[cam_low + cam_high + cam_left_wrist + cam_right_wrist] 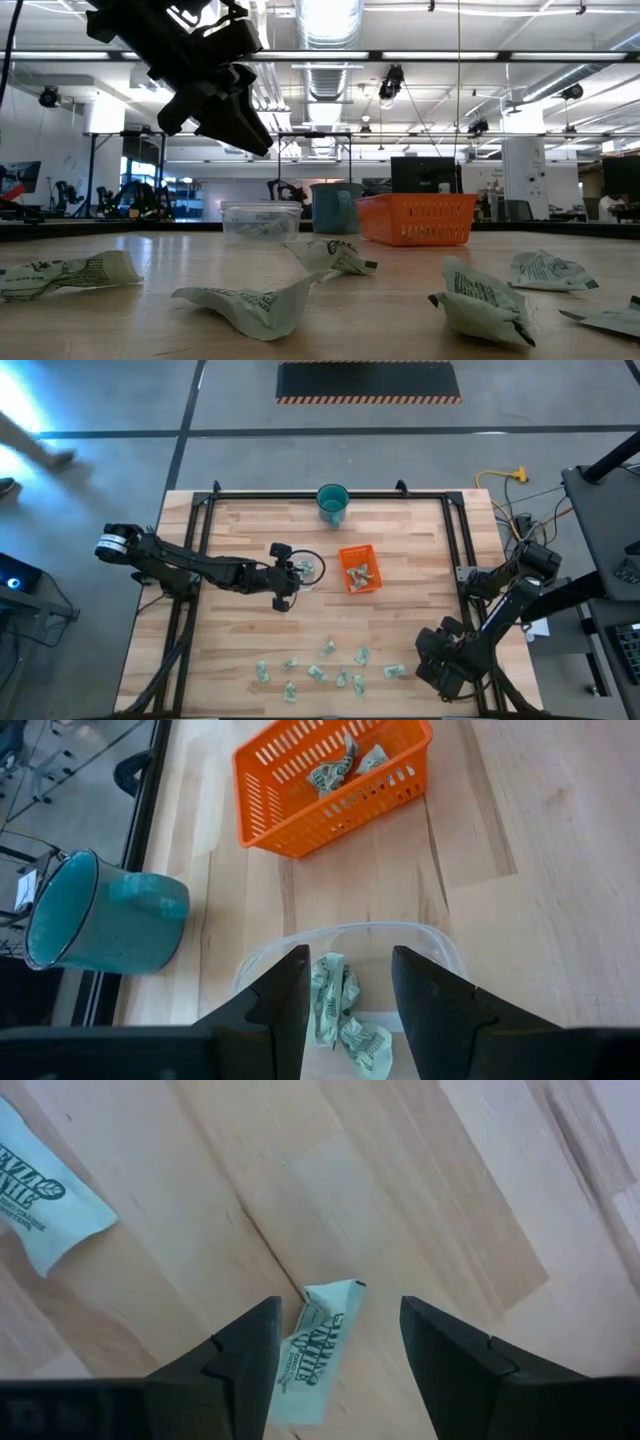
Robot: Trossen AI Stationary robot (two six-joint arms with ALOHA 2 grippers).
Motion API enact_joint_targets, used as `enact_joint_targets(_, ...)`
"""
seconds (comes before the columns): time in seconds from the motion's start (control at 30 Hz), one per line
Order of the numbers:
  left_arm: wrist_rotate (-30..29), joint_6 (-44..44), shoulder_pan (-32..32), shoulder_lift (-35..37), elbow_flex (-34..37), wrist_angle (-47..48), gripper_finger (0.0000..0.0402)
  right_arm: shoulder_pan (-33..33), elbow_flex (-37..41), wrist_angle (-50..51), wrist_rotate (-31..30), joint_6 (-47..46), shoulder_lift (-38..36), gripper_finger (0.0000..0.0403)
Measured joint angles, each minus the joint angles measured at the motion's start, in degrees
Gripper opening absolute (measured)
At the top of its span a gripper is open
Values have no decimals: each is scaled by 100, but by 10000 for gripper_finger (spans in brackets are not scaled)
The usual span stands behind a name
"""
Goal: Pick and place items into bin
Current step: Put the stevia packet into the orange bin
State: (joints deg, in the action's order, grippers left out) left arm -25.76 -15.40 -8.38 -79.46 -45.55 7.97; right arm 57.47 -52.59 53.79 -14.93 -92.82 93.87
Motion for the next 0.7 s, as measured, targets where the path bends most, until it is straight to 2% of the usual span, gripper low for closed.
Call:
enact_joint_targets(0.5, 0, 2, 0, 0, 1, -28, 127, 0, 48, -37, -16, -17, 278, 195)
enact_joint_targets(0.7, 0, 2, 0, 0, 12, -24, 127, 0, 117, -74, -12, -20, 349, 174)
